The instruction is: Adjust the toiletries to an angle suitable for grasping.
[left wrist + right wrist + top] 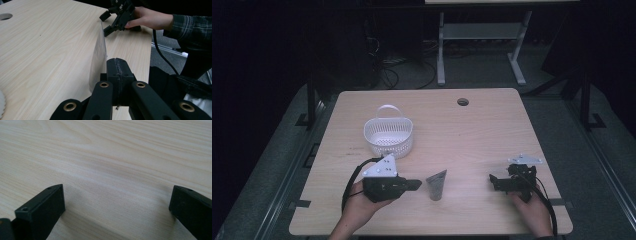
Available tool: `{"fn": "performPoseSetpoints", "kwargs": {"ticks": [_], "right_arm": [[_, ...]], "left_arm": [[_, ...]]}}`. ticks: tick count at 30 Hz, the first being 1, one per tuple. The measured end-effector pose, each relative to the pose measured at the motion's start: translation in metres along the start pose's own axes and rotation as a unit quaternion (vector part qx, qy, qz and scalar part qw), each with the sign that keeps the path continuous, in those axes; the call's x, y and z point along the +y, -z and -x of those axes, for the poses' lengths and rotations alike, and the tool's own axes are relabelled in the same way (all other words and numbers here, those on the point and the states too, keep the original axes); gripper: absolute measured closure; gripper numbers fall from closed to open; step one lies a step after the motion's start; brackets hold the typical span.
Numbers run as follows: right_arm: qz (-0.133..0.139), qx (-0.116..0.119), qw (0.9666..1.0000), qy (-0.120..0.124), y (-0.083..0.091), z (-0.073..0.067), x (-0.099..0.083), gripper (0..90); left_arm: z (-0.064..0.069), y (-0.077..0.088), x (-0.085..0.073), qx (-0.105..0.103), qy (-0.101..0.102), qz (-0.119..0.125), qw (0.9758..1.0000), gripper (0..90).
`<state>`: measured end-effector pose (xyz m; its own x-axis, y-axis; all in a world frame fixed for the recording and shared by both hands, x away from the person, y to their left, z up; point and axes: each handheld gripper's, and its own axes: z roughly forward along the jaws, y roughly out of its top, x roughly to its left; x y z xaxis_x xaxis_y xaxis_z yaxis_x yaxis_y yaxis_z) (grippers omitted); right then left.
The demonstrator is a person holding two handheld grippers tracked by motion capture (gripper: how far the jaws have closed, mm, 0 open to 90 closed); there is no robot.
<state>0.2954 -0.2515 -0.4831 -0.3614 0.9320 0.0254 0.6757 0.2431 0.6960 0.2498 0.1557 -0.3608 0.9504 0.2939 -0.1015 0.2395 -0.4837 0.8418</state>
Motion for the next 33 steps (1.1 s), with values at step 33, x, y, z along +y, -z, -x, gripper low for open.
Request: {"fn": "performPoseSetpoints", "kwargs": {"ticks": [33], "right_arm": [[0.0, 0.0, 1.0, 0.001, 0.0, 0.0, 0.0, 0.0]], "left_arm": [[-0.019, -0.019, 0.004, 0.016, 0.006, -0.019, 0.9997, 89.8]]}}
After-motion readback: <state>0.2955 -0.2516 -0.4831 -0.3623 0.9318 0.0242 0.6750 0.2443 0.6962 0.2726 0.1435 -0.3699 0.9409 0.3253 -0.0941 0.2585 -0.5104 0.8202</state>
